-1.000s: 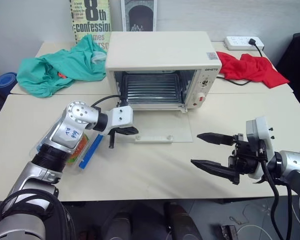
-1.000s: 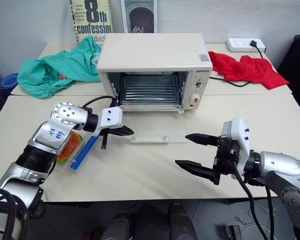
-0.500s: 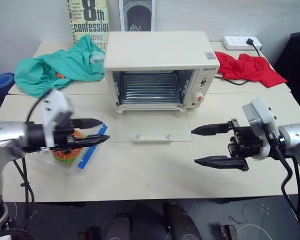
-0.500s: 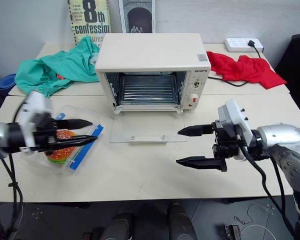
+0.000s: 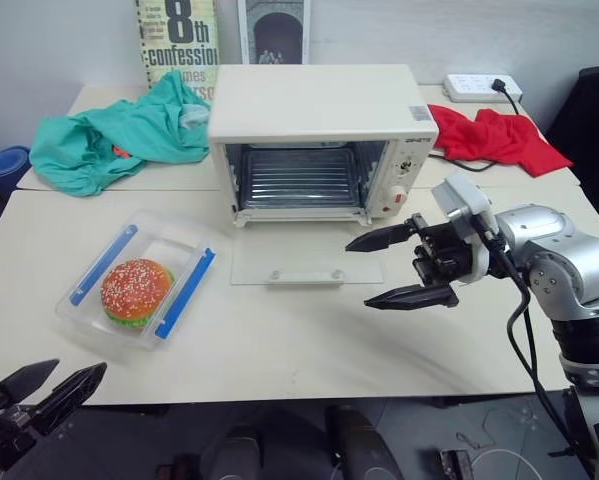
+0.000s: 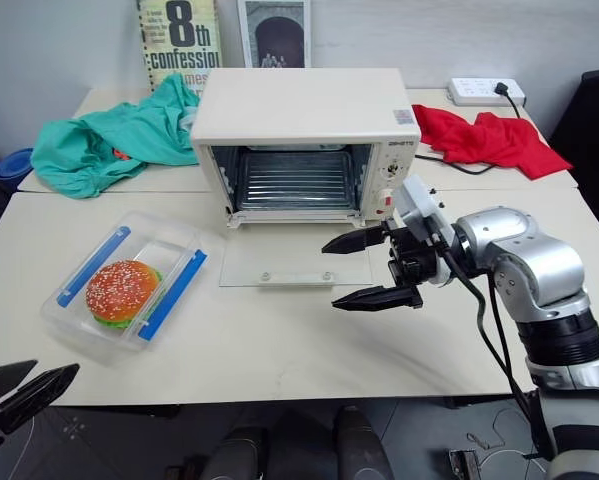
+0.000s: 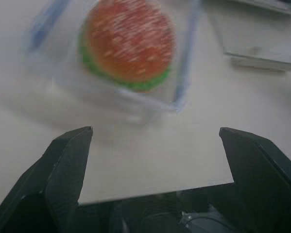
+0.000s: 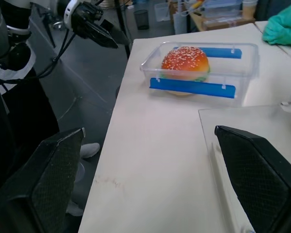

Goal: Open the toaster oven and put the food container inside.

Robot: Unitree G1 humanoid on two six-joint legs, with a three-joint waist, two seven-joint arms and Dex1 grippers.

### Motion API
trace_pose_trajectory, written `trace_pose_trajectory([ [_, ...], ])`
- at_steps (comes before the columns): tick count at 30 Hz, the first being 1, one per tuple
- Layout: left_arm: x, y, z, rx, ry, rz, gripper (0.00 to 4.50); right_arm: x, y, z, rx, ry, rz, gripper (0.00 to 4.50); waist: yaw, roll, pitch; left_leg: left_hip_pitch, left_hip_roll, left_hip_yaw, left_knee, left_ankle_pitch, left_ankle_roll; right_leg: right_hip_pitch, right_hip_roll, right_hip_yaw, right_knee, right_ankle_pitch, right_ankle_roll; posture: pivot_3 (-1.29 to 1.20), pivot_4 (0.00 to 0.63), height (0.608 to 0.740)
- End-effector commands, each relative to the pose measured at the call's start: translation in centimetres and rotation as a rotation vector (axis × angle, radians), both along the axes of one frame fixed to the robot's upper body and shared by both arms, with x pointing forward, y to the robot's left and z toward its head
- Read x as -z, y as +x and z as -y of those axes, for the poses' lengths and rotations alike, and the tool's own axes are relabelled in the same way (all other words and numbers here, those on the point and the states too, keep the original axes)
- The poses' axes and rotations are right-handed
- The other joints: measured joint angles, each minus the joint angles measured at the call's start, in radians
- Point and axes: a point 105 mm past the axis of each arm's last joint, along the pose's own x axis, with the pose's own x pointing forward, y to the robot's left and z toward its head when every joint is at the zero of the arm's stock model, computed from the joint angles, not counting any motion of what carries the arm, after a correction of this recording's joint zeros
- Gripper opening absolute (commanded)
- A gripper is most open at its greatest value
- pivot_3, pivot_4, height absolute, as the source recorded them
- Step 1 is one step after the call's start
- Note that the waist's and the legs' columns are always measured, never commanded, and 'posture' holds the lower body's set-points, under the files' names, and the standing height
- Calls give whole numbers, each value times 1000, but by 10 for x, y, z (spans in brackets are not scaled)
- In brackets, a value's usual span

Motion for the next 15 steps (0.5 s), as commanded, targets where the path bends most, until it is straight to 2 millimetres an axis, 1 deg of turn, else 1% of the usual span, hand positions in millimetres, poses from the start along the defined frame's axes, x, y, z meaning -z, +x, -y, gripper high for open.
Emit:
trace_pose_trajectory([
  [1,0,13,-17,-158,-2,60,4428,-7,-2,0,-24,9,34,4500,8,0,0,2,-1,0,0,0,-1,2,0,0,0,0,-1,0,150,740],
  [3,-2,24,-19,-198,-48,118,4428,-7,-3,0,-24,11,31,4500,8,-2,-1,4,0,-1,0,-1,-1,4,0,-1,0,0,-1,0,150,740],
  [4,-3,35,-16,-208,-82,155,4428,-6,-4,1,-21,11,28,4500,7,-2,-1,5,0,0,0,-2,-3,5,0,-1,0,0,1,0,150,740],
  [6,-1,48,-11,-220,-122,180,4428,-5,-6,2,-13,12,22,4500,8,-2,-2,6,0,0,0,-2,-4,6,0,-1,0,0,1,0,150,740],
  [8,5,55,-11,-266,-151,162,4428,-4,-8,3,-2,16,17,4500,8,-2,-2,6,1,0,-1,-3,-5,5,0,-1,0,1,1,0,150,740],
  [10,18,62,-16,-364,-187,111,4428,-4,-9,4,12,22,12,4500,5,-2,-2,6,2,1,-1,-4,-7,5,1,0,0,1,1,0,150,740],
  [11,24,65,-15,-392,-200,81,4428,-4,-9,5,21,23,11,4500,5,-2,-2,6,2,2,-1,-4,-7,5,1,0,0,0,1,0,150,740],
  [12,27,69,-13,-413,-209,67,4428,-5,-8,5,31,25,12,4500,5,-2,-2,6,2,2,-1,-4,-7,4,1,1,0,0,1,0,150,740],
  [15,29,75,-10,-436,-192,39,4428,-5,-6,7,62,32,10,4500,10,-4,-3,6,2,2,0,-4,-7,4,1,1,1,1,1,0,150,740],
])
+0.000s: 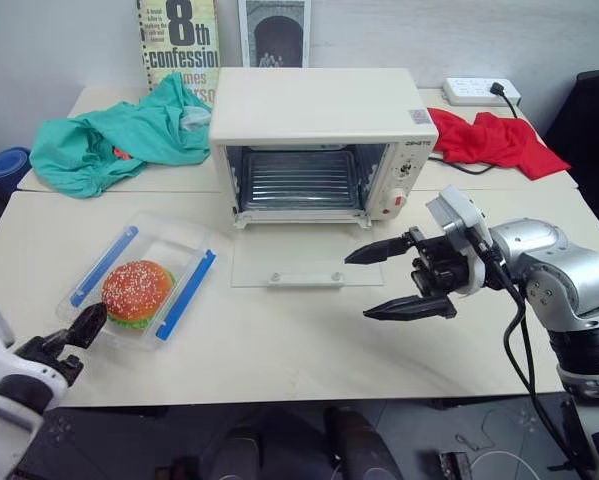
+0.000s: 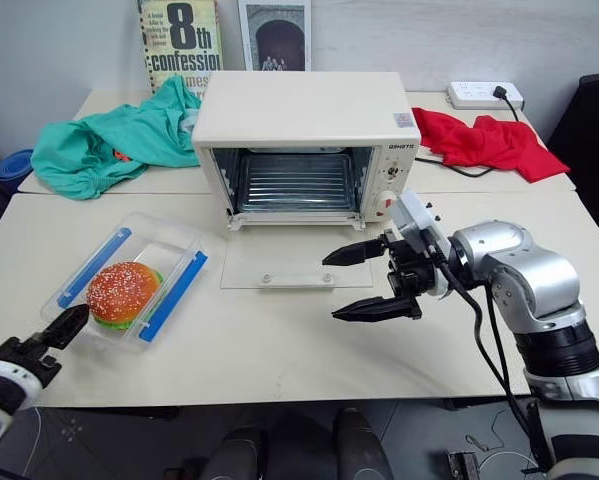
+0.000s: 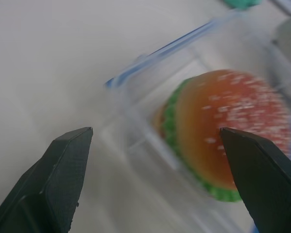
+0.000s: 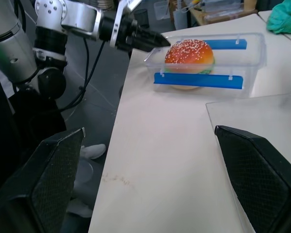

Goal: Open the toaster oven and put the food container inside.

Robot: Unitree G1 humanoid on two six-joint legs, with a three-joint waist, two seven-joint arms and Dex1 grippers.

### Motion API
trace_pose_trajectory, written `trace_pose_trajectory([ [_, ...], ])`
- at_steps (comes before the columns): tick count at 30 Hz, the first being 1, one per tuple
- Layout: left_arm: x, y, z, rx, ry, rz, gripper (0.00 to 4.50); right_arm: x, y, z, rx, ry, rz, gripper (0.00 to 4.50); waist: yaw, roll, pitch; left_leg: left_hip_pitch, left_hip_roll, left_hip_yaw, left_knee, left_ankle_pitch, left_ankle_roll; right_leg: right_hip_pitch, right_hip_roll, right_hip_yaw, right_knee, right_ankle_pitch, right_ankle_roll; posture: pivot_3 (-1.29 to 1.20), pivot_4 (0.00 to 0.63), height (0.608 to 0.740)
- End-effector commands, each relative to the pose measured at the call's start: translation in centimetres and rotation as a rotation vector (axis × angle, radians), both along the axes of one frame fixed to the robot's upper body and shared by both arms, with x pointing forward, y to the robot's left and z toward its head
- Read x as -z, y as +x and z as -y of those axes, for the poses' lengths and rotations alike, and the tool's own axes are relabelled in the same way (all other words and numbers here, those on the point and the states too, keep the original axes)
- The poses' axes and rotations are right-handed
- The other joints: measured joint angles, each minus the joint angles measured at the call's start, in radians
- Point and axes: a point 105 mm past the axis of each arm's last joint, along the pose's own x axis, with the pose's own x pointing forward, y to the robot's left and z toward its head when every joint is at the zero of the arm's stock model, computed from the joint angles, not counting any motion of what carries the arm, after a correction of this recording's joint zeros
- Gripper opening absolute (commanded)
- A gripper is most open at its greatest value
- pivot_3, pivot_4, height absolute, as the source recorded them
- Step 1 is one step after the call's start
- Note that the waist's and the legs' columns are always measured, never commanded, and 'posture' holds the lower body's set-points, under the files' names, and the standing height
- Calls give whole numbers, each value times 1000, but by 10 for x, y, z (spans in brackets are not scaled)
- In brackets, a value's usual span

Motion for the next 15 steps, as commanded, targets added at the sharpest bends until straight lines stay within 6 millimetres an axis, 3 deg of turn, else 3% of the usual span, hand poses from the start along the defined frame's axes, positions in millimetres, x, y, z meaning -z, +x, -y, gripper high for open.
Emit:
trace_pose_trajectory([
  [1,-4,6,1,-32,29,-22,4428,-12,-2,3,24,22,45,4500,2,-1,-1,0,0,0,0,0,0,0,0,0,0,0,0,0,150,740],
  [6,1,20,1,-66,-13,-76,4428,-12,-3,3,39,27,53,4500,6,-1,-1,0,-1,0,0,0,-1,1,0,0,0,0,0,0,150,740],
  [9,5,20,-18,-185,-24,-131,4428,-12,-3,4,57,30,57,4500,7,-1,-1,0,-2,-1,0,1,-1,1,-1,0,0,0,0,0,150,740],
  [11,-2,19,-24,-197,-30,-107,4428,-12,-4,4,63,29,55,4500,6,-1,-1,0,-2,-1,0,1,-1,1,-1,0,0,0,1,0,150,740],
  [15,-21,25,-16,-122,-104,-9,4428,-10,-5,5,72,29,49,4500,3,-1,-1,1,-1,-1,-1,1,-1,1,0,0,0,0,0,0,150,740],
])
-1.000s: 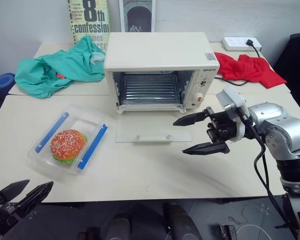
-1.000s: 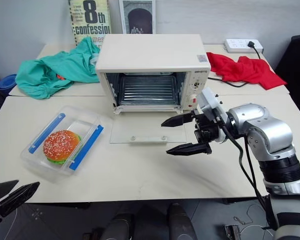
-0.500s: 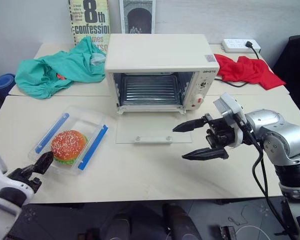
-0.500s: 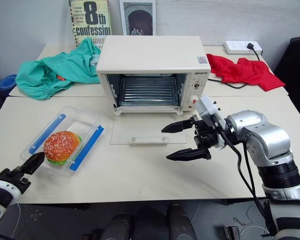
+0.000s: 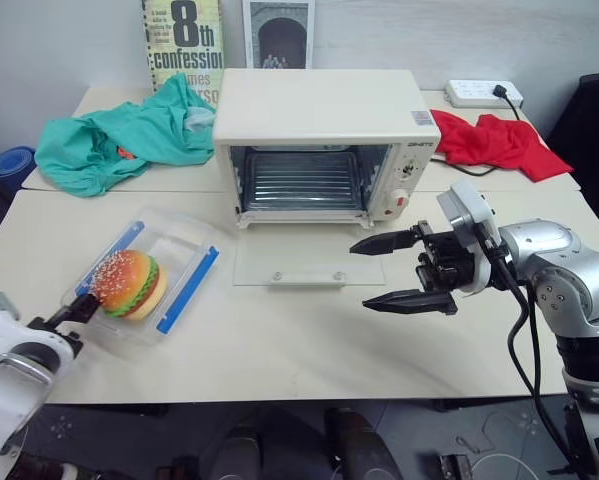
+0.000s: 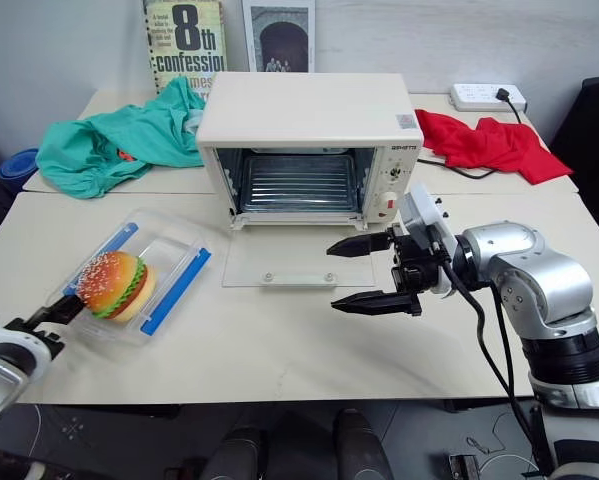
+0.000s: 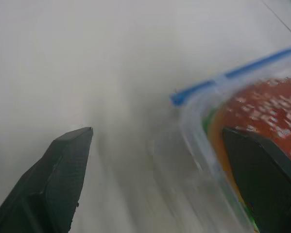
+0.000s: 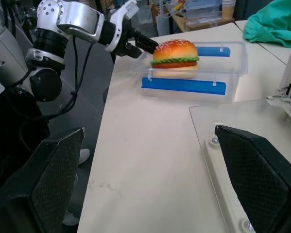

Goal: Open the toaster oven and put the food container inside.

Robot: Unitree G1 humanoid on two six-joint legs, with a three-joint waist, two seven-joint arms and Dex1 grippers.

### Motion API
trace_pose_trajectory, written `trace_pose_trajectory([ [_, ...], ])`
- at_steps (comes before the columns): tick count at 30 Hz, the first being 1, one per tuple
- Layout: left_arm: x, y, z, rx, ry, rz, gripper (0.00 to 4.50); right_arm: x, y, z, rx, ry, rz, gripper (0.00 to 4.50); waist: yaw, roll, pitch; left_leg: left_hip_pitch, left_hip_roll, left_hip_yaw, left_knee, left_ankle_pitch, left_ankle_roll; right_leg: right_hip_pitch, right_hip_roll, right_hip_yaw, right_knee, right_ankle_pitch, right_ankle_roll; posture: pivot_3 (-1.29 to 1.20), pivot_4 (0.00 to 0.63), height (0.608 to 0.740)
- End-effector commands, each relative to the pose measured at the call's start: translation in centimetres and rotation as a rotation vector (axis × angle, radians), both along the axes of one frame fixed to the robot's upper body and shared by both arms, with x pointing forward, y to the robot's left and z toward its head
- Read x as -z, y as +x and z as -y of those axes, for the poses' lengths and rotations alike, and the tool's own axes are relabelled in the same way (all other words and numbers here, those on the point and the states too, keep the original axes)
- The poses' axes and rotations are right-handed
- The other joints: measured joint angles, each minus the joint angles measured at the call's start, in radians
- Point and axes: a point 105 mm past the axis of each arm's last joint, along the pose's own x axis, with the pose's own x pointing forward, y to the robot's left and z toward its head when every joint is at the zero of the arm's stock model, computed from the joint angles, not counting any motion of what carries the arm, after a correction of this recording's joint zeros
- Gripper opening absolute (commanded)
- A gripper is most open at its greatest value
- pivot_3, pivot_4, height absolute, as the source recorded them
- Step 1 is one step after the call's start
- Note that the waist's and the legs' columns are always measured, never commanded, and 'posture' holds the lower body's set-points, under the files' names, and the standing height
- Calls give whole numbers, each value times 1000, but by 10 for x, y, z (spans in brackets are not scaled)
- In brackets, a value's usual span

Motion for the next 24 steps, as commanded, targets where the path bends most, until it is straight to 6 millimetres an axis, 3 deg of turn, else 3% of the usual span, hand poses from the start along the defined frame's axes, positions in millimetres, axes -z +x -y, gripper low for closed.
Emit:
trace_pose_trajectory([
  [1,-18,4,7,51,-35,73,4428,-10,-6,0,-8,13,43,4500,1,0,0,0,0,0,0,0,0,0,0,0,0,0,0,0,150,740],
  [9,1,-11,17,29,-117,-101,4428,-10,-8,0,-5,13,43,4500,1,0,0,0,0,1,-1,0,-1,0,0,0,-3,-1,-1,0,150,740],
  [14,11,-19,13,-11,-108,-187,4428,-10,-8,0,1,16,40,4500,-1,0,0,0,0,3,-2,0,-1,0,0,1,-4,-2,-4,0,150,740],
  [16,14,-15,15,3,-117,-196,4428,-9,-10,0,-1,15,40,4500,1,0,0,0,0,4,-2,0,-1,0,0,1,-4,-5,-8,0,150,740],
  [17,15,-11,16,10,-119,-200,4428,-9,-10,-1,-2,16,40,4500,1,0,0,0,0,4,-2,0,-1,0,0,1,-4,-10,-18,0,150,740],
  [23,11,12,13,17,-113,-202,4428,-10,-11,-2,6,27,42,4500,3,0,0,0,-1,4,-2,0,0,0,0,1,-4,-10,-18,0,150,740],
  [24,9,17,12,15,-111,-201,4258,-11,-11,-3,9,28,43,4500,3,1,0,0,-1,4,-2,0,0,0,0,1,-4,-10,-18,0,150,740],
])
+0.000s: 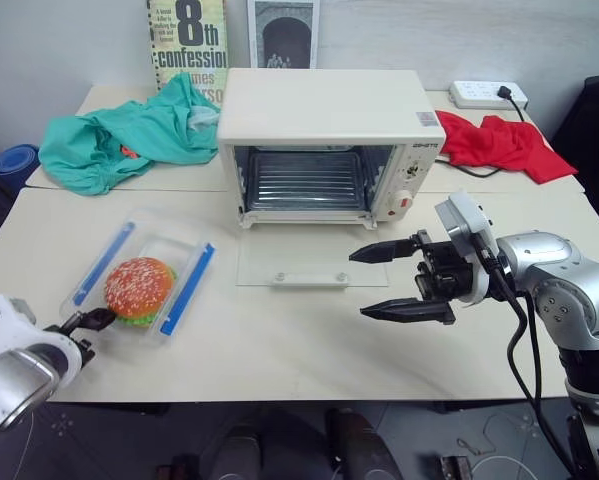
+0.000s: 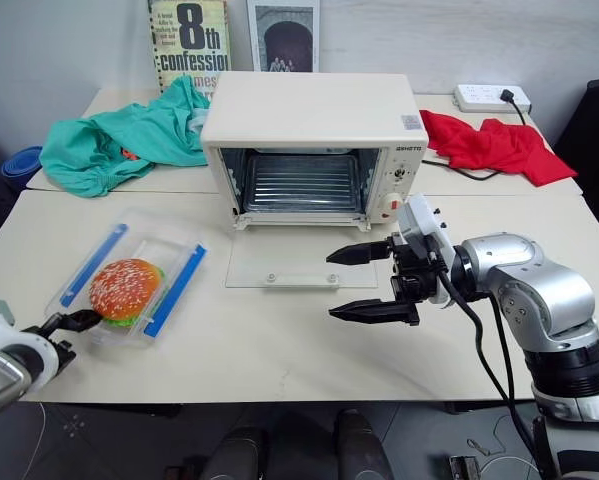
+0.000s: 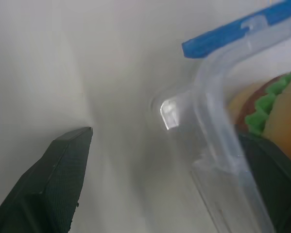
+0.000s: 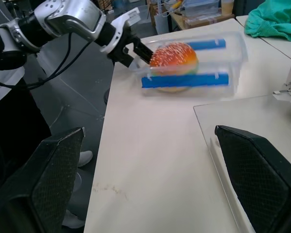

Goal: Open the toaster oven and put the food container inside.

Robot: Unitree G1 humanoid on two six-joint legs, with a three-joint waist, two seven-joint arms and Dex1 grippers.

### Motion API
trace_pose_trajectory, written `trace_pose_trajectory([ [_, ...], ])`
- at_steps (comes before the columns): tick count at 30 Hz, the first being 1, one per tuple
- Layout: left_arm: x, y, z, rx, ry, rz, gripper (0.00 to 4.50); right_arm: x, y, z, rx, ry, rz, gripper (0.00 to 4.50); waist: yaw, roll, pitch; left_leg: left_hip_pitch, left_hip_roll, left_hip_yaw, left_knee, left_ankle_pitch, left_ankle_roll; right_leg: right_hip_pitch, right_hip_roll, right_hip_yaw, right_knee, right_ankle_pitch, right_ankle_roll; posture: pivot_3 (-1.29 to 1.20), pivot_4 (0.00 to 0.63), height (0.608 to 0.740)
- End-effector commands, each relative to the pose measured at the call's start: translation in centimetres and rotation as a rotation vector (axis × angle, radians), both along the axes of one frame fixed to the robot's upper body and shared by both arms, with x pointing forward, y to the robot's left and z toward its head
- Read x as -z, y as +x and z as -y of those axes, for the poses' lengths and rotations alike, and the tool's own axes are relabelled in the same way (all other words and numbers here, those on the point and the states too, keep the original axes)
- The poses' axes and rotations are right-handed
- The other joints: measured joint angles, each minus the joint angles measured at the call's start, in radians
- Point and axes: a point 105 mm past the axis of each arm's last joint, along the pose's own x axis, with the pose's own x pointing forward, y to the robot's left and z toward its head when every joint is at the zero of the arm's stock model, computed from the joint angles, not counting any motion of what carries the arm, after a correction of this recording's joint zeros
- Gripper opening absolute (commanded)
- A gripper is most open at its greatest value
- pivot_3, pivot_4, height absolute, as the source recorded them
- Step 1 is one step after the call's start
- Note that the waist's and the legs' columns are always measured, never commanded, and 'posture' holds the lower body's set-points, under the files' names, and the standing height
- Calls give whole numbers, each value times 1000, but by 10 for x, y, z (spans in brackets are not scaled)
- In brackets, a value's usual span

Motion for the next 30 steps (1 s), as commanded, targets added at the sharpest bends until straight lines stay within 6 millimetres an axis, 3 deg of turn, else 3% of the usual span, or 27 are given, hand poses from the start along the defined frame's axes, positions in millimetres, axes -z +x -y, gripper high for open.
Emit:
trace_pose_trajectory([
  [1,-5,12,-5,-16,4,13,4039,-12,-3,2,8,21,46,4500,0,0,0,0,0,0,0,0,0,0,0,0,0,0,0,0,150,740],
  [7,-9,26,-1,-11,-30,37,2455,-13,-5,3,22,25,51,4500,-2,0,0,0,0,0,0,0,0,0,0,0,0,3,5,0,150,740],
  [15,-17,29,-15,-25,38,25,231,-18,-6,6,42,35,59,4500,-2,1,1,0,0,0,-1,0,0,0,0,0,0,8,15,0,150,740],
  [22,-51,45,-11,252,166,36,210,-24,-6,14,99,65,3,4500,-3,2,2,-1,0,1,-4,0,0,-3,1,0,-1,8,14,0,150,740],
  [30,-84,61,26,612,190,100,210,-22,-7,25,202,48,69,4500,-3,2,2,-4,0,1,-13,0,0,-9,1,-1,-5,6,14,0,150,740],
])
